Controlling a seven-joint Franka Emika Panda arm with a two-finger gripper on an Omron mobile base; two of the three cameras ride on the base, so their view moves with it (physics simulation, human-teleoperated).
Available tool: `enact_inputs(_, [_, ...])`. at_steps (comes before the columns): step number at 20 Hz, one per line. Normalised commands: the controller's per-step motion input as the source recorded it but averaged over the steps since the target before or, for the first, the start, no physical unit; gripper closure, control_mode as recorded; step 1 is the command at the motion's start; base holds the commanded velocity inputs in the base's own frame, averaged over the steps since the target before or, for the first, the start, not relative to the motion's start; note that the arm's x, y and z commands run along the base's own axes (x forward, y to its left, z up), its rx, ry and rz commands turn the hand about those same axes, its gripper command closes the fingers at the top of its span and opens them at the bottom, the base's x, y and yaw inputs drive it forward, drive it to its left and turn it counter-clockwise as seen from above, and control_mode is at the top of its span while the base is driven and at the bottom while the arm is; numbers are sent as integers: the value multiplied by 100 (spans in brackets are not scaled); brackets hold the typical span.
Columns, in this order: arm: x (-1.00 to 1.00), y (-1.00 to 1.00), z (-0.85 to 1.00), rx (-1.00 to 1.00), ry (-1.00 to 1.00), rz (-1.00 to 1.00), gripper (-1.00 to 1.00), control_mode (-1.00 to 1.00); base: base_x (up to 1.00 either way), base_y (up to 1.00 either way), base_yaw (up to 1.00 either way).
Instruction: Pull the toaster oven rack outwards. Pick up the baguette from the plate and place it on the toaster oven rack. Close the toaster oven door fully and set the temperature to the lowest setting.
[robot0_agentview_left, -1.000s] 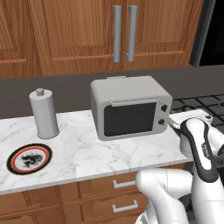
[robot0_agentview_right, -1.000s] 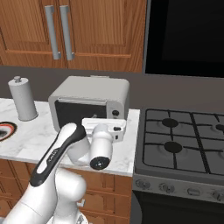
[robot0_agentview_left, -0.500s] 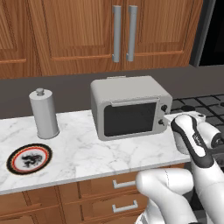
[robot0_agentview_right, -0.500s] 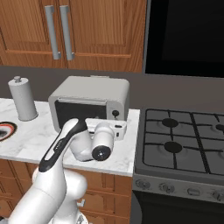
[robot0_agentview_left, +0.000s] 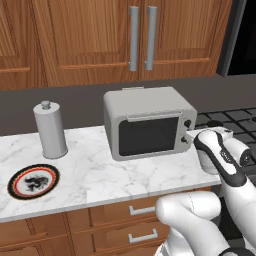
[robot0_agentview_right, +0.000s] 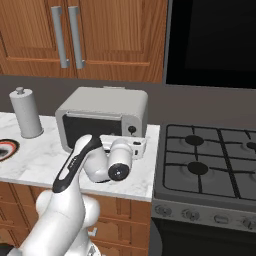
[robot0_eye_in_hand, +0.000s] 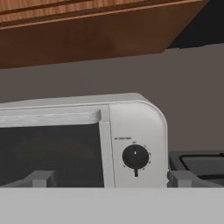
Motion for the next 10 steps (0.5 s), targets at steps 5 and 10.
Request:
enact_inputs(5, [26, 0, -11, 0, 2, 0, -100, -100, 0, 0, 0])
enact_inputs(10, [7, 0, 0, 0, 0, 0, -100, -100, 0, 0, 0])
